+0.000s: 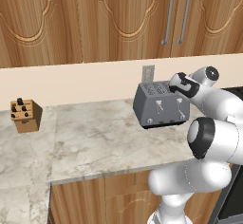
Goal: Start the toaster. Once the lever pops up, take the bread to the plate on the dining counter.
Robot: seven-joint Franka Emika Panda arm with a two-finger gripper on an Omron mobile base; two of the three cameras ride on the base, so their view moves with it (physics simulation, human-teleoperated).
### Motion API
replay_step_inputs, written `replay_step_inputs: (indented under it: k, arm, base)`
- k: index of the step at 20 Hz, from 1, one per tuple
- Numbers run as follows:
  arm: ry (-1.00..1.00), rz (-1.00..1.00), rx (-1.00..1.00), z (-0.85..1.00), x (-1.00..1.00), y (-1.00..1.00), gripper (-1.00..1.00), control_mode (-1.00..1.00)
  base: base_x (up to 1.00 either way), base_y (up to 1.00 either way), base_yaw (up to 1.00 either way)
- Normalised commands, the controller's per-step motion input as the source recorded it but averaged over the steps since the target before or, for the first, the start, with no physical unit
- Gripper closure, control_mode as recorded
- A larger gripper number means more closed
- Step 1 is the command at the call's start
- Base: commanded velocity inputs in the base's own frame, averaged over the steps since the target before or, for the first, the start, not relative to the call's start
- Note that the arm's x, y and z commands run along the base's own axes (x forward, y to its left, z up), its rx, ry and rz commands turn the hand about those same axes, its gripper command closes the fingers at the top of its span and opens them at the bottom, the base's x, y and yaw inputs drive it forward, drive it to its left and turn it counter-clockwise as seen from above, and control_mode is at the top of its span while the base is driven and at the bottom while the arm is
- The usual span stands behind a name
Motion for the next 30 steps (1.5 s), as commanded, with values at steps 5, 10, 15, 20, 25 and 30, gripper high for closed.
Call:
replay_step_inputs:
  k: [5, 10, 15, 20, 25, 30]
  arm:
    - [0.00, 0.00, 0.00, 0.00, 0.00, 0.00, -1.00, -1.00]
    - [0.00, 0.00, 0.00, 0.00, 0.00, 0.00, -1.00, -1.00]
    - [0.00, 0.00, 0.00, 0.00, 0.00, 0.00, -1.00, -1.00]
    - [0.00, 0.00, 0.00, 0.00, 0.00, 0.00, -1.00, -1.00]
    - [0.00, 0.00, 0.00, 0.00, 0.00, 0.00, -1.00, -1.00]
    - [0.00, 0.00, 0.00, 0.00, 0.00, 0.00, -1.00, -1.00]
  base:
    - [0.00, 0.00, 0.00]
    - [0.00, 0.00, 0.00]
    - [0.00, 0.00, 0.00]
    - [0.00, 0.00, 0.00]
    - [0.00, 0.00, 0.00]
    - [0.00, 0.00, 0.00]
